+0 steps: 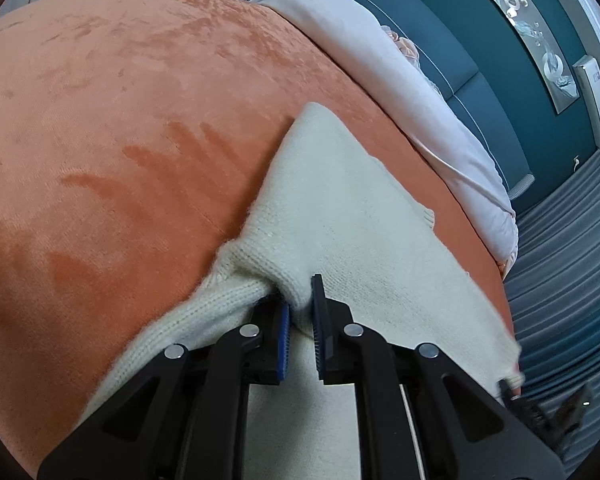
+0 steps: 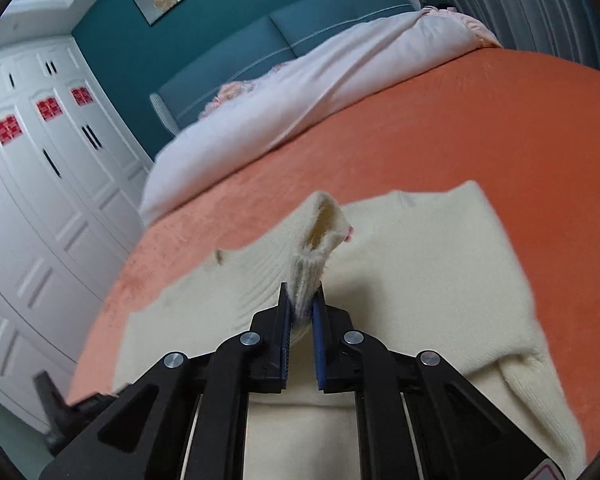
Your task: Fold small clothes
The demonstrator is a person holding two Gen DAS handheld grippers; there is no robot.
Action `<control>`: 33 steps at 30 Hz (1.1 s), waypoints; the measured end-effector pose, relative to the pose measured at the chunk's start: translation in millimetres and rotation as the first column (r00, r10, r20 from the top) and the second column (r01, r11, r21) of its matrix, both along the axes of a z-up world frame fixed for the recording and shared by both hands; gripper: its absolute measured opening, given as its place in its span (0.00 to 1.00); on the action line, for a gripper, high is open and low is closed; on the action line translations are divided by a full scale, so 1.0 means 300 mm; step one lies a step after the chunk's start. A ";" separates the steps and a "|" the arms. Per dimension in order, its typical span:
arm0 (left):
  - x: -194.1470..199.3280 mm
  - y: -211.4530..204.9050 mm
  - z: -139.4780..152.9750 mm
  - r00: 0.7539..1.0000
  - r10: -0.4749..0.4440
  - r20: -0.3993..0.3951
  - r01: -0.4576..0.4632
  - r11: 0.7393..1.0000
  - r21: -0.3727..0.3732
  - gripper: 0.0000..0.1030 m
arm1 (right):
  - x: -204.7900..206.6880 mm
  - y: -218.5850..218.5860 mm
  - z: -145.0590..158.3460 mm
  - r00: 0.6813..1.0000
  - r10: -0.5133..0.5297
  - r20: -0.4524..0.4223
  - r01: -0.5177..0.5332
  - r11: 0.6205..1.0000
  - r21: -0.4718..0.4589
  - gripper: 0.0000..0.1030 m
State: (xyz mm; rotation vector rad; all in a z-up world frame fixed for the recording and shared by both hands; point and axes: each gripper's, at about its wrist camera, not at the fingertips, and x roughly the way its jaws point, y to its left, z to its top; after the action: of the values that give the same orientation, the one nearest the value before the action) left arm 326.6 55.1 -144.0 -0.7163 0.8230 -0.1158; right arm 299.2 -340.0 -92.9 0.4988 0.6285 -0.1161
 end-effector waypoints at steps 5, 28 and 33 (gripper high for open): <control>-0.003 -0.003 0.001 1.000 -0.002 0.009 0.002 1.000 0.011 0.10 | 0.030 -0.010 -0.075 0.993 0.002 -0.120 0.001 1.000 0.025 0.09; -0.020 -0.018 -0.010 0.999 0.003 0.045 -0.004 0.999 0.039 0.10 | -0.012 0.006 -0.072 0.972 -0.053 -0.228 0.023 0.991 -0.133 0.01; -0.031 0.007 0.012 1.000 -0.019 0.024 0.019 1.000 0.024 0.10 | -0.081 -0.080 -0.048 0.966 -0.112 -0.234 0.087 0.990 -0.113 0.01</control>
State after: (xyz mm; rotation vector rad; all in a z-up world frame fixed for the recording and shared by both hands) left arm 317.2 57.2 -140.5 -0.6836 0.8070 -0.1314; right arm 275.0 -364.1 -107.5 0.4201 0.8304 -0.3061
